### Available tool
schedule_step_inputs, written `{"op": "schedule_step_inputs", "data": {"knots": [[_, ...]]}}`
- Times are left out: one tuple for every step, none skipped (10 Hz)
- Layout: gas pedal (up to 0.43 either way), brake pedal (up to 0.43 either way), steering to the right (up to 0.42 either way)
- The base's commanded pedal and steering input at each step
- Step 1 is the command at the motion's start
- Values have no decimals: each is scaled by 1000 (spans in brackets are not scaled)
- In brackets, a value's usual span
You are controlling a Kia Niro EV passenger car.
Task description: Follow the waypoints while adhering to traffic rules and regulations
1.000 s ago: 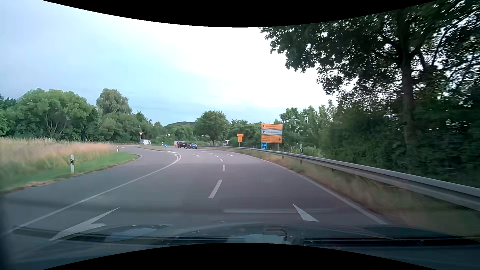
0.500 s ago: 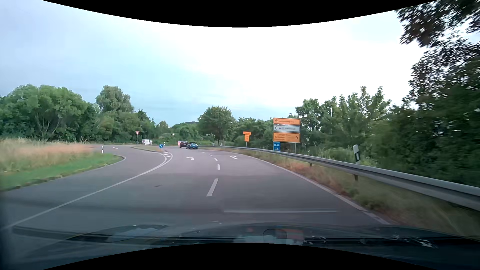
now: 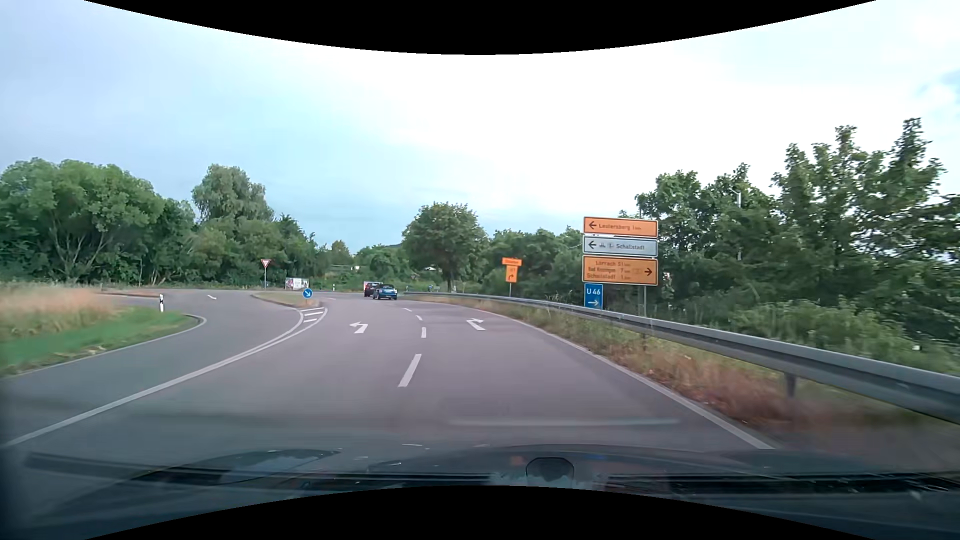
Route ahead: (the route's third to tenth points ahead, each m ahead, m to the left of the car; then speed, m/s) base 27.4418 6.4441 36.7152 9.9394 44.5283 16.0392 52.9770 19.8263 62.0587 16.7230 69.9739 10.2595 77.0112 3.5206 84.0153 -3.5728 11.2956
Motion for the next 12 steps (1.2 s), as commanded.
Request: {"op": "schedule_step_inputs", "data": {"knots": [[0,0,-39],[0,0,-39],[0,0,-42],[0,0,-45],[0,0,-48],[0,0,-51],[0,0,-54],[0,0,-58],[0,0,-60],[0,0,-63],[0,0,-65],[0,0,-65]]}}
